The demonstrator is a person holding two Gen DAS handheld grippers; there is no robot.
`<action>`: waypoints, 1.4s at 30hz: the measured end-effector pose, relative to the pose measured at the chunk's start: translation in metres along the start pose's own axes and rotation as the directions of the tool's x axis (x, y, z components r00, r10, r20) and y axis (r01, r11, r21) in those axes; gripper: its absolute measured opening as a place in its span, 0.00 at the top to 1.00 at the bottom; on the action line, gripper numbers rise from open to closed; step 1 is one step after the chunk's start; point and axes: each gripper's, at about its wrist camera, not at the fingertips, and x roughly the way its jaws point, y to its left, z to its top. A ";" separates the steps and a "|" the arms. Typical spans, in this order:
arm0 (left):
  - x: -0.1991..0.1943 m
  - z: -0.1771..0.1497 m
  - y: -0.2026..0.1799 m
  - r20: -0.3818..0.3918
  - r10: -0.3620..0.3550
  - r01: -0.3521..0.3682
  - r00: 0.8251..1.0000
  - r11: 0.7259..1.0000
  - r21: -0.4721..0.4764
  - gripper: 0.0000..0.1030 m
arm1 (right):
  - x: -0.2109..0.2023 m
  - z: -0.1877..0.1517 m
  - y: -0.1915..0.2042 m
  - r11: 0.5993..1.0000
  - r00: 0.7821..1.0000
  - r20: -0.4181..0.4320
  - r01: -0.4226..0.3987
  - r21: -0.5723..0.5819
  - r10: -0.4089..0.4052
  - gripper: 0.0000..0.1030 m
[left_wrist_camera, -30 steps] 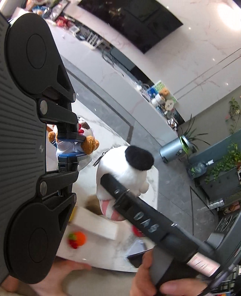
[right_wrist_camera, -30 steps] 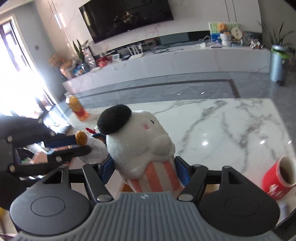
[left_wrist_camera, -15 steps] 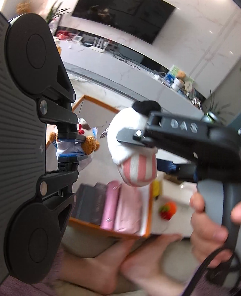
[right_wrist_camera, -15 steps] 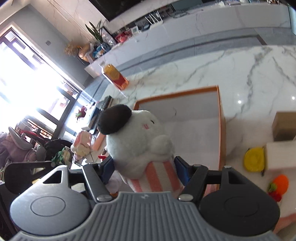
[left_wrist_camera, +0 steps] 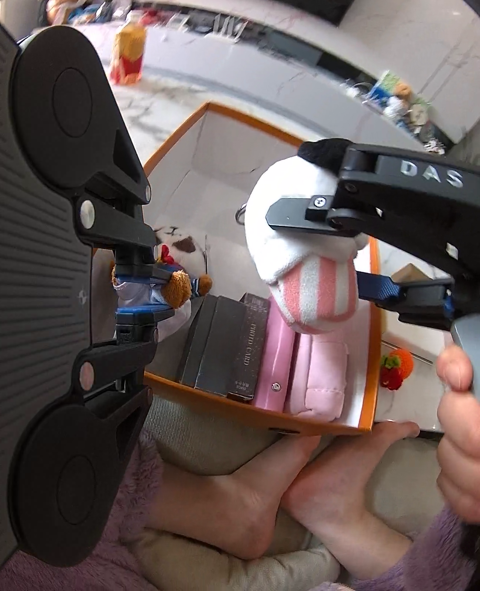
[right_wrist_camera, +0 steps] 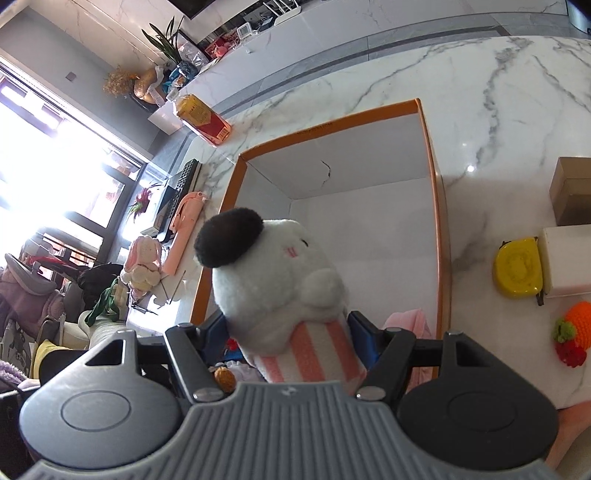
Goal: Organize objects
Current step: 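Carry the dog plush with left while right carries the bunny plush over the orange box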
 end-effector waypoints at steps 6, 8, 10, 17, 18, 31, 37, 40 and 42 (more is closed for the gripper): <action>0.004 0.002 0.022 -0.032 -0.173 0.169 0.984 0.981 -0.099 0.79 | 0.013 0.001 -0.003 1.000 0.999 -0.039 -0.003 0.000 0.003 0.32; 0.002 0.003 0.031 -0.028 -0.219 0.213 0.975 0.967 -0.137 0.70 | 0.016 0.003 -0.003 1.000 0.999 -0.046 -0.002 -0.003 0.002 0.32; -0.001 0.003 0.043 -0.007 -0.248 0.243 0.969 0.954 -0.176 0.68 | 0.017 0.006 -0.003 1.000 0.999 -0.049 -0.008 -0.006 0.007 0.32; 0.012 0.010 0.092 0.044 -0.203 0.206 0.978 0.924 -0.321 0.68 | 0.019 0.029 0.004 1.000 1.000 -0.007 -0.004 -0.026 0.004 0.32; 0.019 0.013 0.097 0.040 -0.210 0.212 0.977 0.920 -0.329 0.68 | 0.020 0.033 0.005 0.999 1.000 -0.002 0.003 -0.034 -0.003 0.32; 0.074 0.014 0.103 -0.023 -0.313 0.284 0.950 0.889 -0.359 0.81 | 0.066 0.059 0.027 0.827 0.965 -0.118 0.134 -0.546 -0.235 0.32; 0.073 -0.005 0.102 0.005 -0.379 0.348 0.926 0.845 -0.407 0.81 | 0.087 0.058 0.025 0.661 0.917 -0.211 0.072 -0.747 -0.338 0.32; 0.069 -0.013 0.105 0.035 -0.375 0.354 0.926 0.834 -0.424 0.81 | 0.098 0.058 0.021 0.619 0.890 -0.254 0.039 -0.784 -0.378 0.32; 0.065 -0.015 0.105 0.052 -0.362 0.348 0.931 0.834 -0.428 0.81 | 0.103 0.054 0.023 0.587 0.879 -0.280 0.000 -0.810 -0.386 0.32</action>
